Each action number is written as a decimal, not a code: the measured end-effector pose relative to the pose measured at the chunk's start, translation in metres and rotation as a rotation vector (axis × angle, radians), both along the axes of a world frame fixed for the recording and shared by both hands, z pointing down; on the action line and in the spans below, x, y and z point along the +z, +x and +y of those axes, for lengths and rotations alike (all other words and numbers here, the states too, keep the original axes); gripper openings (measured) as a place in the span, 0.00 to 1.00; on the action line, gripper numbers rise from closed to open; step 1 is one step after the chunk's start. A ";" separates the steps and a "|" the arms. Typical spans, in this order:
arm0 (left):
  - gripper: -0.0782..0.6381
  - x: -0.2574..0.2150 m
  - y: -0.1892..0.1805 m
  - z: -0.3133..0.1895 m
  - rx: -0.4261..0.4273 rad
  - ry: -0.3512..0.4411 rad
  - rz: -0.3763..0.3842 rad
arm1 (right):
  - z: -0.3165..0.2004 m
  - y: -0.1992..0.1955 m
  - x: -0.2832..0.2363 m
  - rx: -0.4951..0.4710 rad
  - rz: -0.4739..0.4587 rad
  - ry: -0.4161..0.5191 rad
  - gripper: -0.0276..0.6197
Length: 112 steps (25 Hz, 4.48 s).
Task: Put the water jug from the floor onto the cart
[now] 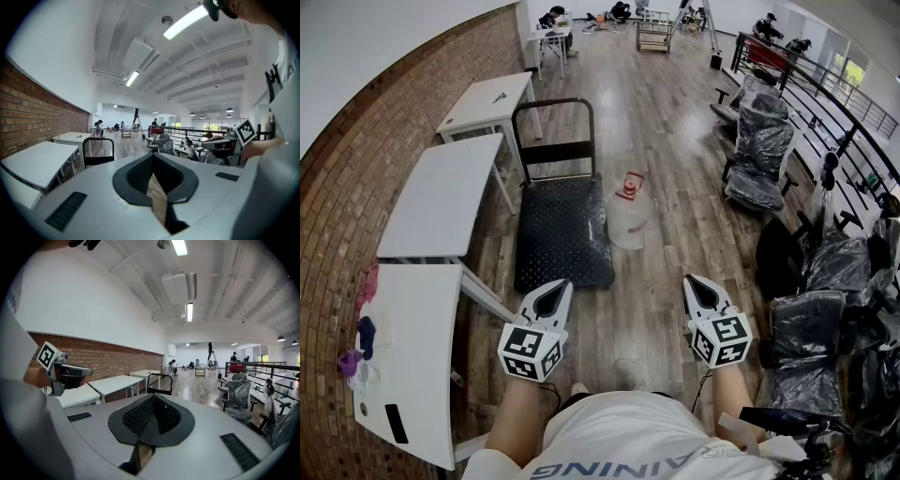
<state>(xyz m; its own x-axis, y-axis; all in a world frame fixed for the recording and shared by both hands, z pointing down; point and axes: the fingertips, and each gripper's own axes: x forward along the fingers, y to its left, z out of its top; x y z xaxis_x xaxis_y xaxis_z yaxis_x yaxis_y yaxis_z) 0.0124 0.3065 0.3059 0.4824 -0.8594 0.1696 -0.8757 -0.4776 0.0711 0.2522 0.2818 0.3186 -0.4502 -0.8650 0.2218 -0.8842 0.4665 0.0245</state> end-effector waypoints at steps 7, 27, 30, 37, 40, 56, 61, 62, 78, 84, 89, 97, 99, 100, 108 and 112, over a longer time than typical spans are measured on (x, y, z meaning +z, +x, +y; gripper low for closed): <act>0.11 0.003 0.039 0.003 0.001 -0.007 -0.029 | 0.000 0.028 0.012 -0.034 -0.019 -0.011 0.05; 0.11 0.030 0.117 -0.032 0.081 -0.068 -0.084 | -0.021 0.094 0.067 -0.001 -0.057 -0.132 0.05; 0.11 0.036 0.116 -0.054 0.095 -0.074 -0.060 | -0.035 0.098 0.070 0.022 -0.039 -0.135 0.05; 0.11 0.026 0.100 -0.122 0.113 -0.048 -0.012 | -0.087 0.087 0.061 0.058 -0.016 -0.120 0.05; 0.11 0.028 0.084 -0.149 0.109 -0.050 0.005 | -0.114 0.071 0.055 0.053 0.005 -0.113 0.05; 0.11 0.048 -0.056 -0.276 0.019 -0.103 0.105 | -0.255 -0.051 0.033 0.008 0.180 -0.069 0.05; 0.11 0.051 -0.078 -0.298 0.004 -0.105 0.108 | -0.279 -0.078 0.039 -0.026 0.167 -0.101 0.05; 0.11 0.052 -0.081 -0.301 0.000 -0.107 0.115 | -0.284 -0.081 0.039 -0.029 0.170 -0.106 0.05; 0.11 0.042 -0.103 -0.392 -0.086 -0.071 0.123 | -0.415 -0.105 0.020 -0.122 0.167 -0.031 0.05; 0.11 0.044 -0.086 -0.448 -0.143 -0.106 0.094 | -0.486 -0.089 0.028 -0.164 0.132 -0.040 0.05; 0.11 0.047 -0.052 -0.510 -0.178 -0.117 0.074 | -0.556 -0.046 0.045 -0.166 0.124 -0.066 0.05; 0.11 0.062 -0.035 -0.561 -0.248 -0.182 0.028 | -0.634 -0.018 0.107 -0.221 0.102 -0.185 0.05; 0.11 0.075 -0.030 -0.567 -0.249 -0.210 0.016 | -0.649 -0.015 0.124 -0.220 0.094 -0.206 0.05; 0.11 0.082 -0.029 -0.569 -0.250 -0.222 0.016 | -0.657 -0.015 0.132 -0.215 0.089 -0.215 0.05; 0.11 0.140 -0.028 -0.576 -0.223 -0.309 0.023 | -0.678 -0.024 0.218 -0.205 0.131 -0.321 0.14; 0.11 0.166 -0.034 -0.587 -0.218 -0.328 0.024 | -0.690 -0.034 0.271 -0.209 0.168 -0.366 0.25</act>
